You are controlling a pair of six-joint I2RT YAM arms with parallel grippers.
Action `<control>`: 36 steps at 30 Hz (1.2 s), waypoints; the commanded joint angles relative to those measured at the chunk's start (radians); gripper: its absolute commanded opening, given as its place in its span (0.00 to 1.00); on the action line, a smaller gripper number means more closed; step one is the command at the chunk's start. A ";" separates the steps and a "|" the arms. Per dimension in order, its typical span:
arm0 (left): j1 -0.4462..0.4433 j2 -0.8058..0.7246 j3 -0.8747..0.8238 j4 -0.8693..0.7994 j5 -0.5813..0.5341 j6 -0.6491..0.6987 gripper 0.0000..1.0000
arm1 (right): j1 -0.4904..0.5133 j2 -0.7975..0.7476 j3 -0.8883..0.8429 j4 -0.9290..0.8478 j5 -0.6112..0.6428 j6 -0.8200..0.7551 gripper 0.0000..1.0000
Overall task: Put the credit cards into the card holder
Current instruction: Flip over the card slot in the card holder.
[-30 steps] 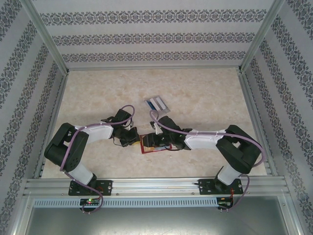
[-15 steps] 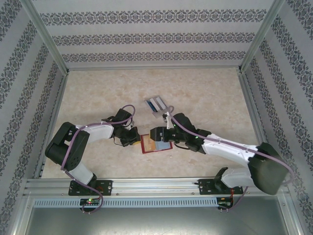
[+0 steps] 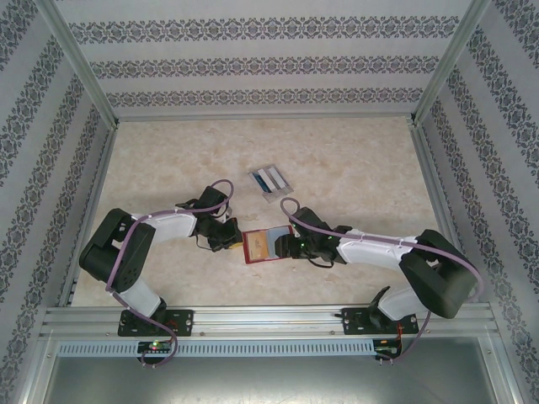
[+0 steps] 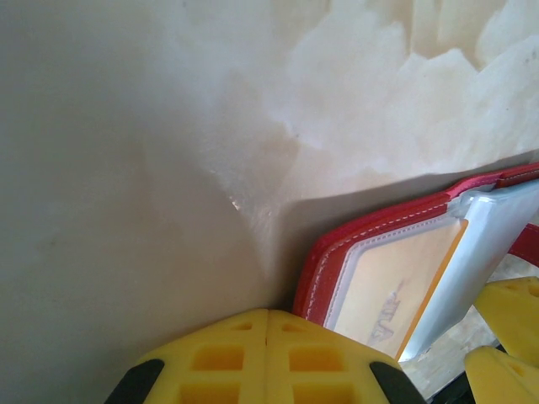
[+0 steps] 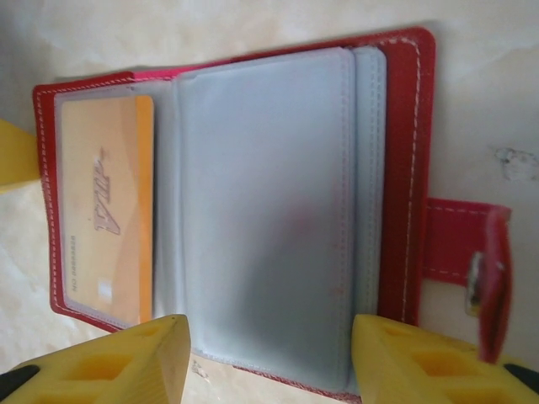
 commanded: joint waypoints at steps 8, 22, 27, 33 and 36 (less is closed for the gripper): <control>-0.040 0.057 -0.042 0.003 -0.009 0.007 0.00 | -0.009 0.043 0.045 0.021 -0.052 -0.023 0.38; -0.040 0.059 -0.027 -0.018 -0.003 0.017 0.00 | -0.007 0.042 0.074 0.011 -0.061 -0.037 0.21; -0.041 0.053 -0.027 -0.022 -0.008 0.018 0.00 | -0.002 0.042 0.082 0.018 -0.066 -0.045 0.23; -0.039 0.026 -0.026 -0.040 -0.009 0.037 0.00 | 0.005 0.037 0.074 0.135 -0.155 -0.040 0.16; -0.040 -0.006 -0.028 -0.044 -0.032 0.033 0.00 | 0.008 0.036 0.066 0.181 -0.179 -0.044 0.16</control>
